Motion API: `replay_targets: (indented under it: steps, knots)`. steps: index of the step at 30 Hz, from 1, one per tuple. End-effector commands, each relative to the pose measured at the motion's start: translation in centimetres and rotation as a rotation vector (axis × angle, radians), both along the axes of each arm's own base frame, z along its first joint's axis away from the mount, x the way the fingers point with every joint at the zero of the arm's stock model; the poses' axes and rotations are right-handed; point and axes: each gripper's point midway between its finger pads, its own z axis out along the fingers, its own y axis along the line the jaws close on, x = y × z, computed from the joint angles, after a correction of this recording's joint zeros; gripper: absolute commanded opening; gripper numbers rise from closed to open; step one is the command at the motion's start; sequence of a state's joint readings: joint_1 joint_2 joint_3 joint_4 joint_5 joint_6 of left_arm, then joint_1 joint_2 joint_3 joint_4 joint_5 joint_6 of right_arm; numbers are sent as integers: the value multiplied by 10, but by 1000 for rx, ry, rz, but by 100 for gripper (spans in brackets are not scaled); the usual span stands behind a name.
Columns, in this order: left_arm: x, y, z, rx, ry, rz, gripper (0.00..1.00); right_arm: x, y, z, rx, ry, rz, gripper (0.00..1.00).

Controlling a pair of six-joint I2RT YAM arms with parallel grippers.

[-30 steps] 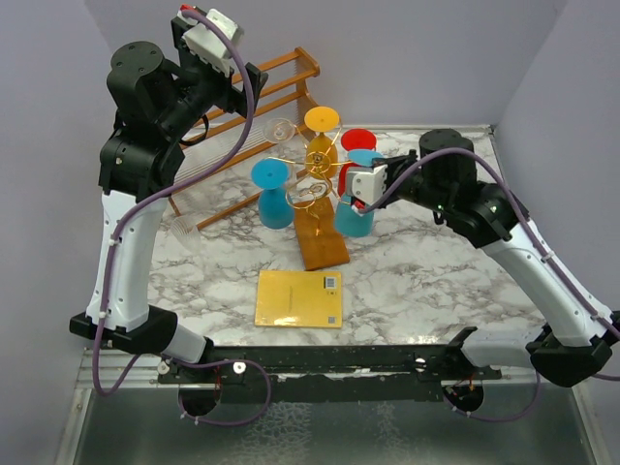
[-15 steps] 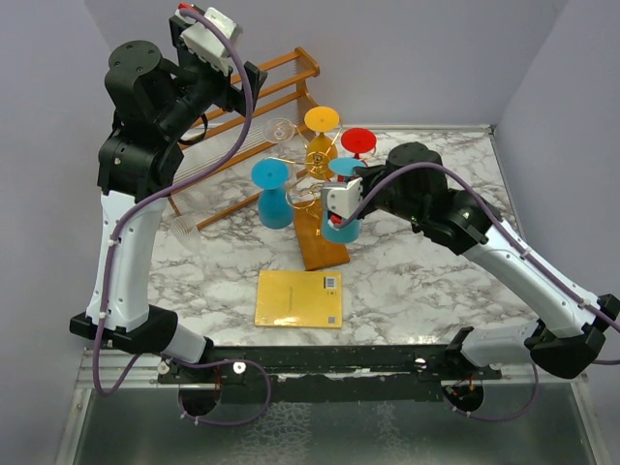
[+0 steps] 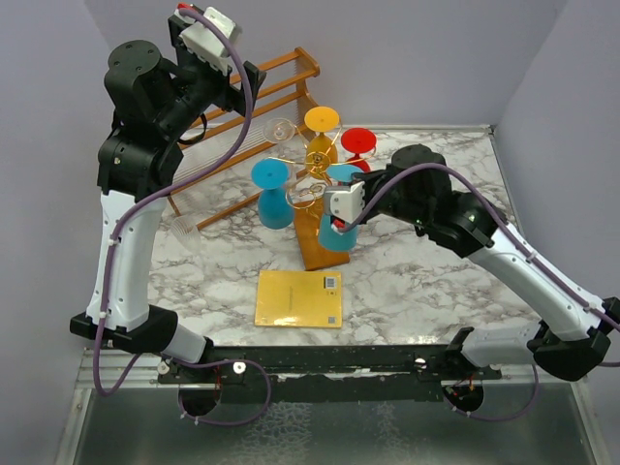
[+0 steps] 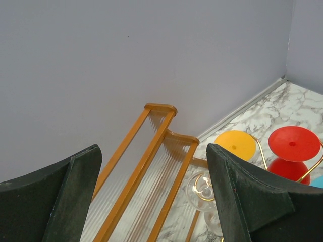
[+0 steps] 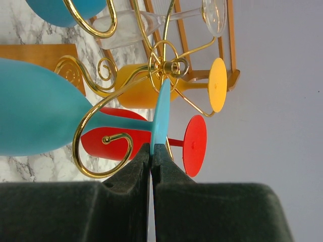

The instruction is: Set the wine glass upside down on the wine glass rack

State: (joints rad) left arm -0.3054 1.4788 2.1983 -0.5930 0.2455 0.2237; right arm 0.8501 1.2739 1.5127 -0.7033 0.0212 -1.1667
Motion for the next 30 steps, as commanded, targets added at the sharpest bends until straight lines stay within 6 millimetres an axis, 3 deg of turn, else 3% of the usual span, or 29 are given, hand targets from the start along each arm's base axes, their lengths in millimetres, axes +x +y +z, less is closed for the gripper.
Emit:
replay_targets:
  steps: [1,18,30]
  knots:
    - [-2,7,8,-3,-32,20,88,-21,0,24,76,10,57,1]
    - [6,13,3,16,-27,50,90,-35,-14,29,92,15,61,1]
    - [10,16,-1,30,-20,67,91,-20,-28,12,47,-29,-35,1]
